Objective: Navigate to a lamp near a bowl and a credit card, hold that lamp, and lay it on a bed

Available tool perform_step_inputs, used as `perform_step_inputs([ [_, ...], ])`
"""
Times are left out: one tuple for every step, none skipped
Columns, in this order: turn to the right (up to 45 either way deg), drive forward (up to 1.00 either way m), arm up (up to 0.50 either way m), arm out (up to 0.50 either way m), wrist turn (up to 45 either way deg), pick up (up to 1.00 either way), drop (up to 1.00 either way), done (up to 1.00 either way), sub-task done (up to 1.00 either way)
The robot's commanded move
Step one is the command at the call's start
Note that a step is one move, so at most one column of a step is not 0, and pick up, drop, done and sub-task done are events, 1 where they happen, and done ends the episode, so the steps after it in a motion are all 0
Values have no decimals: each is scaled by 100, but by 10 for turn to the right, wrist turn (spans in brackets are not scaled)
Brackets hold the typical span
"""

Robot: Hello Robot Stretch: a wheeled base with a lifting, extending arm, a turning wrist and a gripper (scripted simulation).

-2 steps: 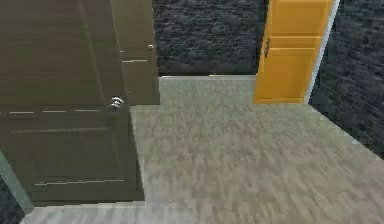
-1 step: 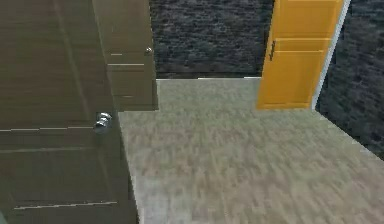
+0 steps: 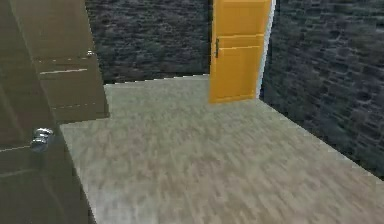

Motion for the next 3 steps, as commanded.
perform_step_inputs([
  [0,85,0,0,0,0,0,0,0],
  [450,0,0,0,0,0,0,0,0],
  [90,0,0,0,0,0,0,0,0],
])
